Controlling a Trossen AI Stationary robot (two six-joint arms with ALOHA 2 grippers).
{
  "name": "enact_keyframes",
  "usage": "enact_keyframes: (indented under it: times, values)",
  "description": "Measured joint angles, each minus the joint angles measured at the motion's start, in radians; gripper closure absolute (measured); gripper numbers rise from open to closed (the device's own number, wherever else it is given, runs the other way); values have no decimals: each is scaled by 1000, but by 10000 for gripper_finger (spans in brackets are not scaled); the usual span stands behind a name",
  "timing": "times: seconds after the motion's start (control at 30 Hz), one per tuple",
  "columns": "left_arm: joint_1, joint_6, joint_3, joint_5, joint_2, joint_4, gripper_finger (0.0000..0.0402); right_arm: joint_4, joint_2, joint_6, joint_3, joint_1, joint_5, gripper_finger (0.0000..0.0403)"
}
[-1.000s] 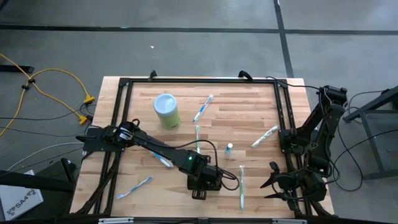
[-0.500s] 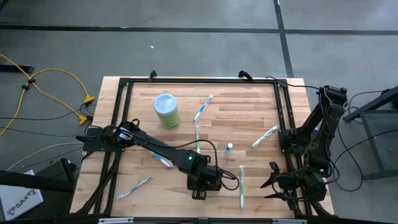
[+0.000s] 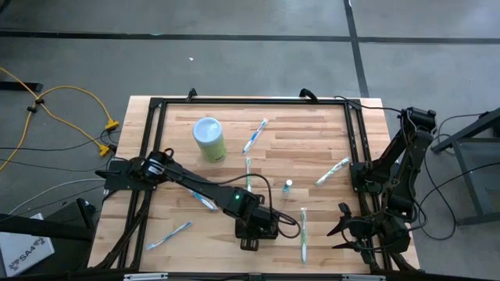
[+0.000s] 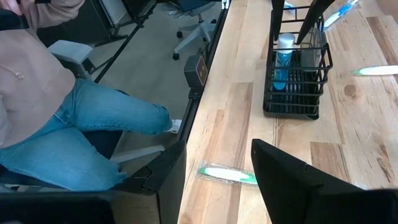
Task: Pick & Place toothbrushing station
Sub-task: Put the bottom mouthwash into the mesh organizer
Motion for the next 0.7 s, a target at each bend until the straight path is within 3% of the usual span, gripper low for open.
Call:
enact_keyframes:
  times: [0.7]
  values:
    - [14,22,0,-7,-28,0,269,0,0,0,0,0,0,230]
